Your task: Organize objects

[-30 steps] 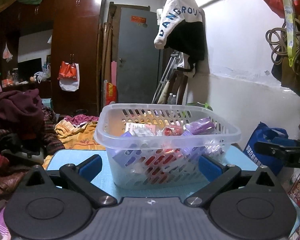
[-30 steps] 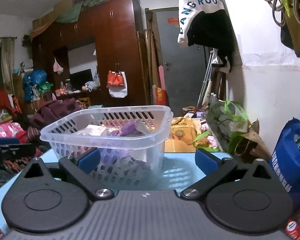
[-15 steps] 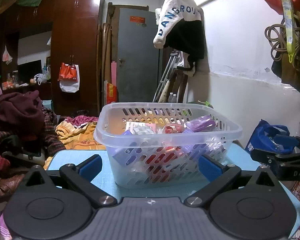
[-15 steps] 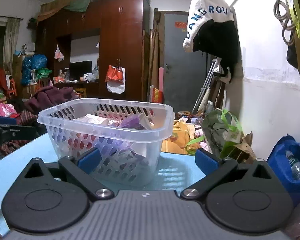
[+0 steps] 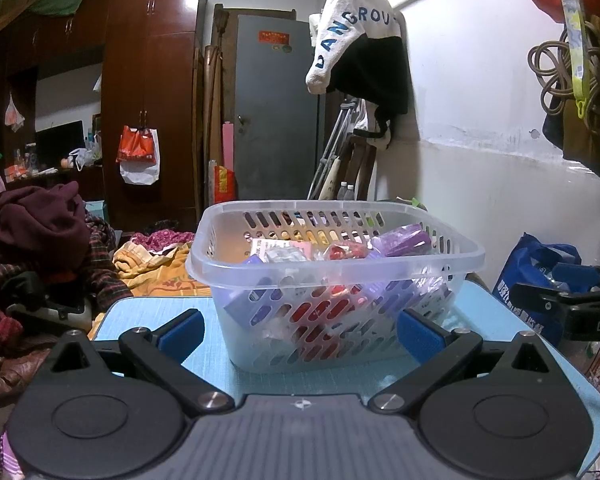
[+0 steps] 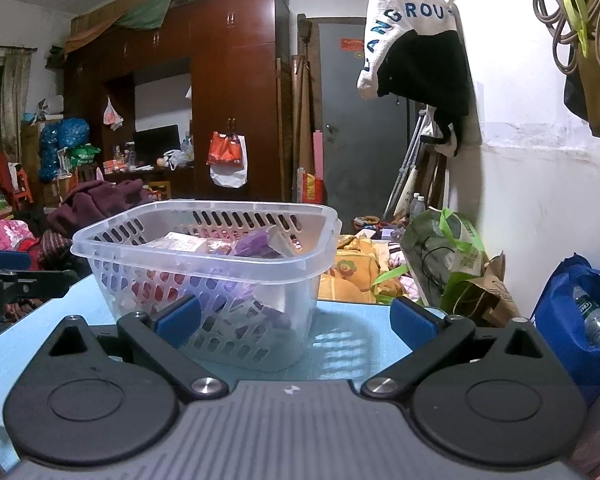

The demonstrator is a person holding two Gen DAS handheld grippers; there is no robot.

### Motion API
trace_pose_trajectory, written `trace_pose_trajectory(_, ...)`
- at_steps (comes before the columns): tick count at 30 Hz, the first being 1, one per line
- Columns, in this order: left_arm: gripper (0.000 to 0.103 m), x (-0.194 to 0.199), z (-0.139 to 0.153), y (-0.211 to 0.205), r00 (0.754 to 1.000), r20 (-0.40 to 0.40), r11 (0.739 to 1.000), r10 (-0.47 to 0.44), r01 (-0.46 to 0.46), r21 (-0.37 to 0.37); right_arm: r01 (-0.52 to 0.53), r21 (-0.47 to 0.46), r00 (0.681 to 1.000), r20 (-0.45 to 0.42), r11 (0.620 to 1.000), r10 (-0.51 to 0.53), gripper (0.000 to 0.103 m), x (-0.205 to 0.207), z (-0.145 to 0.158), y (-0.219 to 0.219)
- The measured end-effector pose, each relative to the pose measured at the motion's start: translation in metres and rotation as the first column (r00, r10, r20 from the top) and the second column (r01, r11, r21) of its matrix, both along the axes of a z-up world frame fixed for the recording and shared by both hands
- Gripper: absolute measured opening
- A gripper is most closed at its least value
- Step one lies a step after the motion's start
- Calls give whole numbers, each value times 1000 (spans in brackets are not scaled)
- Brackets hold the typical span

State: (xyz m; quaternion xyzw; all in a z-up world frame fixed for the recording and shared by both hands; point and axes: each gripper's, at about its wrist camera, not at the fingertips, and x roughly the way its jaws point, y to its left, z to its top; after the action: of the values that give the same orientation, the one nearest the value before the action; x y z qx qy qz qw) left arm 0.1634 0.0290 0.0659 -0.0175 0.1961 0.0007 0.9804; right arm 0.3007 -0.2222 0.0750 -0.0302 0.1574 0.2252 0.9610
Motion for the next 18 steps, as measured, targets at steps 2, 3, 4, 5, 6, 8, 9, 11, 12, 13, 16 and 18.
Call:
trace_pose_trajectory(2,103,0,0,-1,1000,-1,1000,2,-2,-1,-2,0,1000,3,1000,2,103,-1,0,-1)
trace_pose_trajectory(3,103,0,0,-1,1000,-1,1000,3,-3,-1,-4,0,1000,4,1000,4,103,-1,0,0)
trace_pose_trajectory(4,103,0,0,0,1000,-1,1000,5,-5,-3,-4,0,1000,5,1000,4,103,-1,0,0)
trace_pose_trajectory(5,103,0,0,0,1000,-1,1000,6,-6,-3,-4,0,1000,6,1000,4,103,-2,0,0)
trace_pose_trajectory(6,103,-1,0,0,1000,-1,1000,6,-6,-4,-4,1,1000,6,1000,4,103,-2,0,0)
trace_pose_trajectory(8,103,-1,0,0,1000,0,1000,9,-9,-3,-5,1,1000,6,1000,5,103,-2,0,0)
trace_pose_trajectory(9,103,-1,0,1,1000,0,1000,11,-11,-3,-4,2,1000,6,1000,4,103,-2,1,0)
trace_pose_trajectory(11,103,-1,0,2,1000,-1,1000,13,-13,-5,-4,2,1000,7,1000,4,103,-2,0,0)
trace_pose_trajectory(12,103,-1,-1,2,1000,-1,1000,14,-14,-5,-4,2,1000,7,1000,4,103,-2,0,0)
trace_pose_trajectory(13,103,0,0,1,1000,-3,1000,15,-15,-3,-5,2,1000,7,1000,5,103,-3,0,0)
trace_pose_trajectory(16,103,1,0,1,1000,-6,1000,17,-17,0,-5,1,1000,11,1000,5,103,-5,1,0)
trace_pose_trajectory(18,103,1,0,1,1000,-8,1000,17,-18,-3,-6,2,1000,12,1000,6,103,-5,2,0)
